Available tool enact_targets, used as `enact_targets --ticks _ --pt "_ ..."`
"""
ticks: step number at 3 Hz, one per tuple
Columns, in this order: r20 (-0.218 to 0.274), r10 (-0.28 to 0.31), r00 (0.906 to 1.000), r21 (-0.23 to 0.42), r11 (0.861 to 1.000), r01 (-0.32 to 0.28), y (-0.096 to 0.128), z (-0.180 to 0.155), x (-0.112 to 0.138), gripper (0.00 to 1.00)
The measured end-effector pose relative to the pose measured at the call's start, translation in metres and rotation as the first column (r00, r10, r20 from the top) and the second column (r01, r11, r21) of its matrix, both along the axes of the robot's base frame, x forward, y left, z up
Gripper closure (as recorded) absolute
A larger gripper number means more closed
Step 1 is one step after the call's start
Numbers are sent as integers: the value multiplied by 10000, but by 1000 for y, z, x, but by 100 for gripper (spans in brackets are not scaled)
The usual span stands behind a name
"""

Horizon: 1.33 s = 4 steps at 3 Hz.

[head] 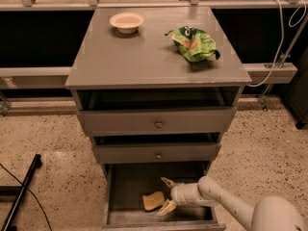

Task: Pick sponge from bottom drawer and place on counter

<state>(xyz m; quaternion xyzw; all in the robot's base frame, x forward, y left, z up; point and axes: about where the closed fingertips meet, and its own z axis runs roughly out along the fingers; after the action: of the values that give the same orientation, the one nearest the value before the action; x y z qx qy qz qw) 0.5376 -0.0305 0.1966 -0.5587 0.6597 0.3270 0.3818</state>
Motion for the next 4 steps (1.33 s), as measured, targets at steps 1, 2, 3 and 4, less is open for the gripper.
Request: enact_targets --ticks 1,2,3,4 --pt "-54 -248 9997 -41 9997 248 2 -27 7 14" --pt "-260 -290 9992 -109 9995 287 8 -52 8 35" --pt "-514 -217 9984 -189 9996 207 13 -72 5 39" --pt "-568 -153 9983 -169 9998 144 14 -75 3 21"
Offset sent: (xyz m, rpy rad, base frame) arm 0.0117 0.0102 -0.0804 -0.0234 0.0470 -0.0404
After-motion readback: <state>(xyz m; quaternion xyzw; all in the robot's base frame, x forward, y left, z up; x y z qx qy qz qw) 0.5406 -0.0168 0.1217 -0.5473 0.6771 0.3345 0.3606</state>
